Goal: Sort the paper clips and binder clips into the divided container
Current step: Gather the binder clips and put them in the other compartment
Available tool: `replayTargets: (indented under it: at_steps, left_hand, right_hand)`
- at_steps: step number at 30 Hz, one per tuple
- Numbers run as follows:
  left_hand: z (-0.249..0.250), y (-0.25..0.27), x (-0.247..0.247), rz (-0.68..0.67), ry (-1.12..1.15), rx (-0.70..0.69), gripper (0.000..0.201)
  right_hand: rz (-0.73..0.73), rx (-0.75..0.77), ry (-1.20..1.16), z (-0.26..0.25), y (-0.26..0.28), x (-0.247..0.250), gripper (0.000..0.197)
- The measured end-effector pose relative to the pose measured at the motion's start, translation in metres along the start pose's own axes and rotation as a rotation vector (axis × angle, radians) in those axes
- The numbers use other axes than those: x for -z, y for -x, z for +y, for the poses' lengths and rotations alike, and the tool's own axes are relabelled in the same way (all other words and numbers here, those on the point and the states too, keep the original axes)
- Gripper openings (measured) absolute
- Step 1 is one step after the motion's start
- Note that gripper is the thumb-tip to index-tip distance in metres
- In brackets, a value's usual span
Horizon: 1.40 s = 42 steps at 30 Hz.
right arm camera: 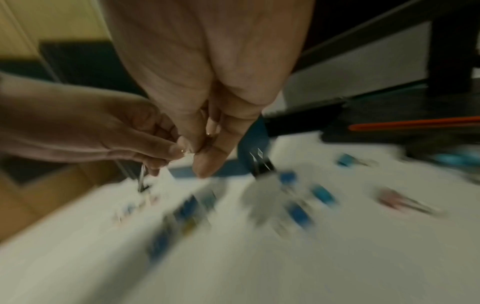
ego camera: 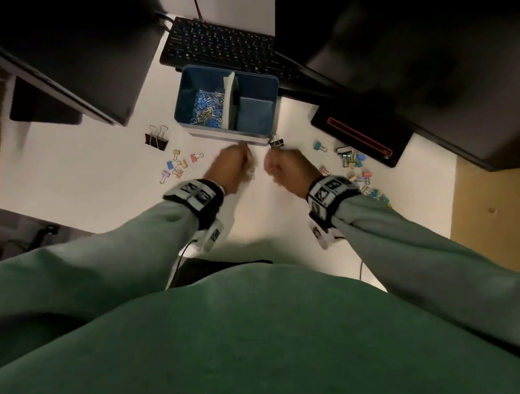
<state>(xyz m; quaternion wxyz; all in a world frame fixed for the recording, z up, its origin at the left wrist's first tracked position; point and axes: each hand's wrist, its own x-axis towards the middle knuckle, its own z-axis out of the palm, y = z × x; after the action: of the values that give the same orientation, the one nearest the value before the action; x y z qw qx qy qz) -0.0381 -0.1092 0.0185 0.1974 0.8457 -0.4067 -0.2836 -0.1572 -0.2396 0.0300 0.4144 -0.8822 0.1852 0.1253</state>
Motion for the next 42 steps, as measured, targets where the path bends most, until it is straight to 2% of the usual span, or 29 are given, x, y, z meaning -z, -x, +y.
replayTargets:
  at_steps: [2,4,6,8,10,13,14,16,19,21,23,25,27,30,33,35,38,42]
  left_hand:
    - [-0.009,-0.014,0.044,0.223,0.09,0.09,0.006]
    - [-0.02,-0.029,0.079,0.387,0.105,0.178,0.008]
    - [-0.034,-0.043,0.099,0.404,0.058,0.242,0.008]
    - [-0.043,-0.052,0.104,0.359,0.016,0.259,0.009]
    - [-0.041,-0.05,0.1,0.389,-0.01,0.232,0.014]
    - [-0.021,-0.033,0.077,0.591,-0.091,0.055,0.015]
    - [-0.011,-0.027,0.062,0.601,-0.085,-0.022,0.014]
    - [0.011,-0.018,0.02,0.455,-0.06,-0.186,0.015]
    - [0.041,-0.011,-0.048,0.099,-0.104,-0.423,0.031]
    - [0.061,-0.014,-0.081,-0.089,-0.22,-0.506,0.043]
    - [0.084,-0.025,-0.103,-0.183,-0.347,-0.511,0.054]
    - [0.105,-0.041,-0.115,-0.203,-0.414,-0.497,0.061]
    - [0.121,-0.055,-0.123,-0.215,-0.432,-0.469,0.064]
    - [0.119,-0.065,-0.128,-0.225,-0.45,-0.391,0.064]
    - [0.096,-0.056,-0.127,-0.193,-0.462,-0.395,0.064]
    - [0.074,-0.042,-0.125,-0.157,-0.47,-0.42,0.063]
    - [0.046,-0.019,-0.12,-0.106,-0.486,-0.414,0.059]
    - [0.038,-0.013,-0.11,-0.033,-0.478,-0.383,0.048]
  right_hand:
    - [0.16,0.017,-0.195,-0.036,-0.031,0.013,0.015]
    - [0.285,0.044,-0.247,-0.07,-0.064,0.023,0.014]
    - [0.318,0.013,-0.225,-0.092,-0.095,0.023,0.015]
    - [0.228,-0.017,-0.089,-0.101,-0.114,0.02,0.016]
    - [0.183,0.013,0.045,-0.097,-0.115,0.019,0.027]
    - [0.345,0.085,-0.011,-0.067,-0.077,0.03,0.032]
    - [0.389,0.075,-0.037,-0.049,-0.058,0.033,0.03]
    - [0.437,-0.002,-0.032,-0.001,-0.016,0.035,0.024]
    - [0.496,-0.216,0.101,0.072,0.052,0.029,0.021]
    - [0.491,-0.406,0.198,0.111,0.094,0.026,0.026]
    - [0.441,-0.565,0.246,0.138,0.123,0.022,0.038]
    - [0.357,-0.642,0.225,0.154,0.137,0.017,0.054]
    - [0.305,-0.629,0.198,0.16,0.14,0.012,0.062]
    - [0.282,-0.536,0.182,0.153,0.132,0.007,0.058]
    - [0.214,-0.423,0.157,0.143,0.12,0.008,0.045]
    - [0.277,-0.353,0.172,0.139,0.111,0.014,0.037]
    - [0.386,-0.251,0.239,0.135,0.089,0.026,0.04]
    - [0.264,-0.259,0.362,0.132,0.062,0.032,0.048]
